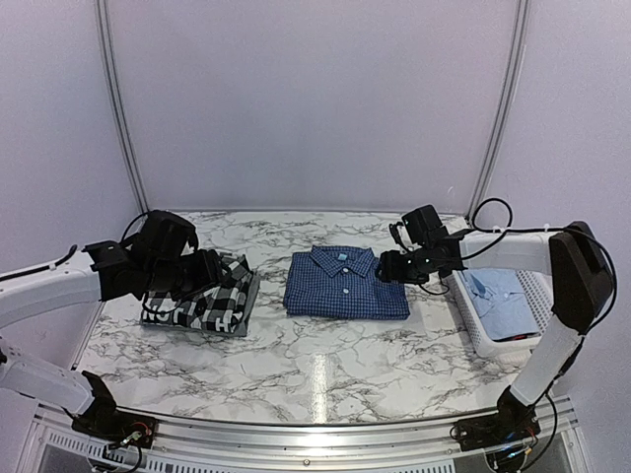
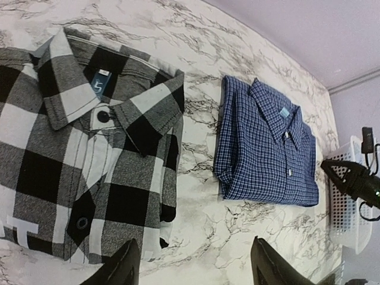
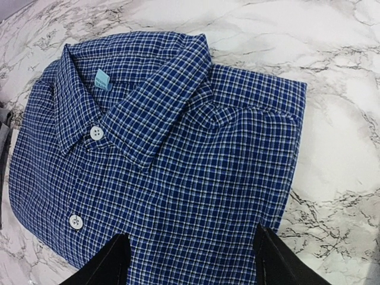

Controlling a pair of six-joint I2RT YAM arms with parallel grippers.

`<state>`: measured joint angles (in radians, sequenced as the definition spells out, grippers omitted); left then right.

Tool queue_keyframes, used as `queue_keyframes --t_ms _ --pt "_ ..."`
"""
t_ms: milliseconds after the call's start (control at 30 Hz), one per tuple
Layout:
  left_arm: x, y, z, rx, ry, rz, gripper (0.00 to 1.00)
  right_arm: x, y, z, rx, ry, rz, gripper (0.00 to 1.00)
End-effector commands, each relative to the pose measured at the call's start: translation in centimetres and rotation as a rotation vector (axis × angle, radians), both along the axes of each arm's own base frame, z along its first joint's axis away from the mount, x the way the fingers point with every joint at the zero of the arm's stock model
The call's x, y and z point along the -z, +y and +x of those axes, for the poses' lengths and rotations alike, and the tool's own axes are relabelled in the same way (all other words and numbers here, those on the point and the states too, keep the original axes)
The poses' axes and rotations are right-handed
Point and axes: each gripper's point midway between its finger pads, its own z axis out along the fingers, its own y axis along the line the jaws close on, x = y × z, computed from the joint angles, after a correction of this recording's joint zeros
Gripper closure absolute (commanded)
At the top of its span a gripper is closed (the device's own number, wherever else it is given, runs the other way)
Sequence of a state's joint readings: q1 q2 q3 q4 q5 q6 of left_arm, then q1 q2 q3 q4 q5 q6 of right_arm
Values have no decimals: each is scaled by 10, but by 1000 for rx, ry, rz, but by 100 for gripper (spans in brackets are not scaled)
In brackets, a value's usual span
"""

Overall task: Fold and stack the long sleeve shirts
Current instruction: Pick up the square-folded shirt from the center of the board.

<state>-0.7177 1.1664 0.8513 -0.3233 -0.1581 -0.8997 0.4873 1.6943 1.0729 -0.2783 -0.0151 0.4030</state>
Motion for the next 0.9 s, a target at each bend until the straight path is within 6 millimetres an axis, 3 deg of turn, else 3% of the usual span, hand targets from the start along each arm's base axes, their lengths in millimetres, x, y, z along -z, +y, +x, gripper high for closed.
queue_keyframes --t_ms 0,100,267,467,567,867 --pt "-4 -36 14 189 -30 66 34 -9 -6 6 28 -13 39 33" --pt "2 -62 34 279 -42 100 31 -10 -9 9 40 -18 51 33" --pt "29 -106 64 392 8 115 31 -5 -23 13 73 -7 79 33" --pt "56 -138 108 419 37 109 30 10 -37 14 98 19 114 34" --pt "74 -154 120 460 71 80 30 20 -41 15 102 39 127 34" --pt "127 -160 137 432 155 142 30 42 -41 21 105 68 126 35"
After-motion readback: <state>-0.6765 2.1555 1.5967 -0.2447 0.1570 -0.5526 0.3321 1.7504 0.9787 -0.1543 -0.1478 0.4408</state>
